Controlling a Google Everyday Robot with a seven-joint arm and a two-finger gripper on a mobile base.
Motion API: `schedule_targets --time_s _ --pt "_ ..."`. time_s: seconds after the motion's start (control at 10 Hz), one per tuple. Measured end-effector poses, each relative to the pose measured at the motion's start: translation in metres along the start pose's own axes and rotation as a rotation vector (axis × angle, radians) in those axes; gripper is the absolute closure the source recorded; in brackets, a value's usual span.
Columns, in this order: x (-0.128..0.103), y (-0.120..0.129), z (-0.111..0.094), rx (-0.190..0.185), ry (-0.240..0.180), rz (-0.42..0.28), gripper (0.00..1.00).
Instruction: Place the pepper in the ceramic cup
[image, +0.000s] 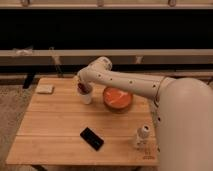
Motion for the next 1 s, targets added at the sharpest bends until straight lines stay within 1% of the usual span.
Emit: schedule_targets --time_s 0.2,0.3,0.4,0.6,0.8,0.9,1.0 --pt "0.001 -0.006 0.003 0.021 -0.023 -0.007 0.36" --pt "0.0 -0.007 0.004 0.028 -0.032 -0.011 0.27" --pt "0.001 -0.007 0.006 0.031 -0.043 -0.016 0.21" --pt "0.001 -0.008 0.006 0.044 -0.07 -0.023 0.2" --pt "-0.002 -0.009 0.001 0.048 -0.095 -0.015 0.2" --pt "-0.004 -0.01 -0.003 0.042 -0.103 -0.008 0.2" --pt "-0.006 -0.01 -0.005 0.026 -0.106 0.002 0.2"
